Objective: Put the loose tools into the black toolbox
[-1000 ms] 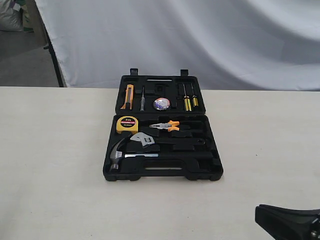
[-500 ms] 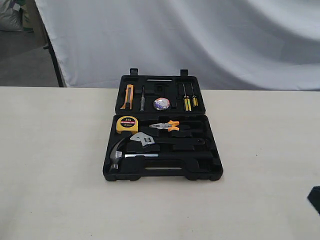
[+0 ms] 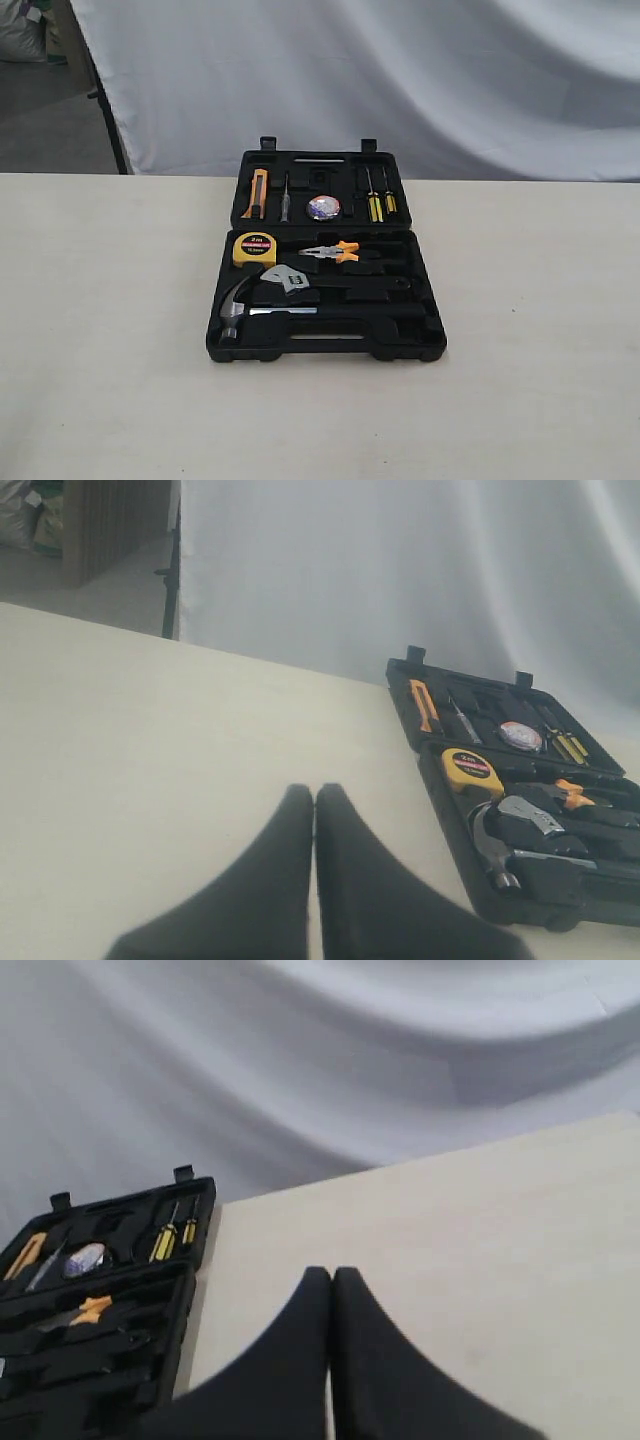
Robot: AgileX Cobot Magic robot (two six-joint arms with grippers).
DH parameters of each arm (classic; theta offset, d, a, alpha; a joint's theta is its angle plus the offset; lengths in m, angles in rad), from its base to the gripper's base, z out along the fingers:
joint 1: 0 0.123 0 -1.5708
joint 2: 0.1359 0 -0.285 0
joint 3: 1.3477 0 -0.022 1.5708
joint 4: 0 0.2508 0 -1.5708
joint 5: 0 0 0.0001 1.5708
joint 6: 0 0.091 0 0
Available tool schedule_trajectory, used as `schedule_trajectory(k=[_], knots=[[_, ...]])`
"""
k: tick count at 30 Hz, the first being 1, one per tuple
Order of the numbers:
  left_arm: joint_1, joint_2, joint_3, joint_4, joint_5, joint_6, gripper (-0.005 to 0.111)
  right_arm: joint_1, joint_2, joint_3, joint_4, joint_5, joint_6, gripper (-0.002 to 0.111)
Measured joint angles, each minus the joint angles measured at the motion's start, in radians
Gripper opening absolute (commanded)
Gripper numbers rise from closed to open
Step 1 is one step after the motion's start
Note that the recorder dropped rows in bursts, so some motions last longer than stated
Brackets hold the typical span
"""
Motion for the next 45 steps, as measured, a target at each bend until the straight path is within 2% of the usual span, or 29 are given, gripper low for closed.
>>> schedule_trajectory(k=[3,11,45], knots=[[0.000,0.000,0.000,0.000,0.000,0.000,0.001,0.038,-0.068,0.000,-0.007,0.012,-0.029,0.000],[0.000,0.000,0.000,0.000,0.000,0.000,0.001,0.187,-0.078,0.000,-0.008,0.045,-0.150,0.000],[0.000,0.000,0.000,0.000,0.000,0.000,0.001,0.195,-0.078,0.000,-0.008,0.052,-0.174,0.000]])
